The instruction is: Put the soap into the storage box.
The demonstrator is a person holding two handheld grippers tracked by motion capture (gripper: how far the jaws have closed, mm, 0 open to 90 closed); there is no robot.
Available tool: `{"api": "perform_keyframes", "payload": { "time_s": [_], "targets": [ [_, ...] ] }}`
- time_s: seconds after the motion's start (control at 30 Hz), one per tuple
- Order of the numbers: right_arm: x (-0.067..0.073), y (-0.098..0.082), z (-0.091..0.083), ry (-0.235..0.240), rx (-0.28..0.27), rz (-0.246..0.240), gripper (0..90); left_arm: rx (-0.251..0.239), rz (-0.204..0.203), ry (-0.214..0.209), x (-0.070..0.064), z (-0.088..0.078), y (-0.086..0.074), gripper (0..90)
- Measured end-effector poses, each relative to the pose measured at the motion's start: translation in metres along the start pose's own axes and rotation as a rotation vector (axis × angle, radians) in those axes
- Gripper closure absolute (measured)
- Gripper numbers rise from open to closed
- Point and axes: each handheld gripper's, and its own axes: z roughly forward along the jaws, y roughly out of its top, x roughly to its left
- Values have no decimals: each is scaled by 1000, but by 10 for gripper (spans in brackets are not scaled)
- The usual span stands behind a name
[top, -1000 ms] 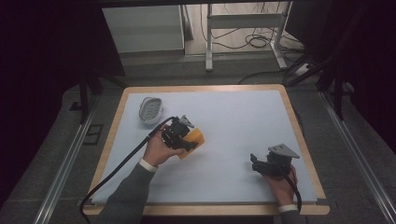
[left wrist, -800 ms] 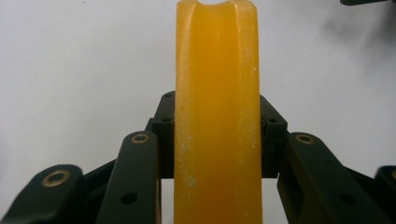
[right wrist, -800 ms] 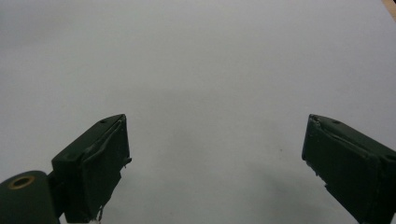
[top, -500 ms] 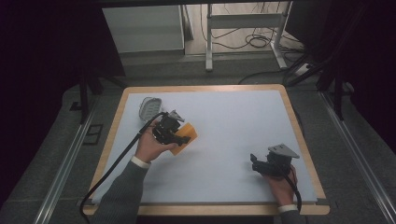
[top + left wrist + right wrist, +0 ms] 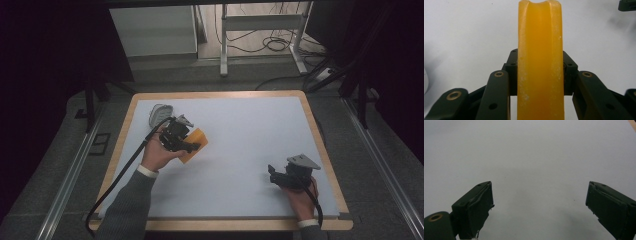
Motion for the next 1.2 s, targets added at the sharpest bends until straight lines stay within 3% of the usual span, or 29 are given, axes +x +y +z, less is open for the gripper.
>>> {"api": "perform_keyframes", "payload": {
  "time_s": [1.2],
  "targets": [
    [0,0,0,-3,3,1,77,-21,-45,60,32,-20,2,612]
  ]
}}
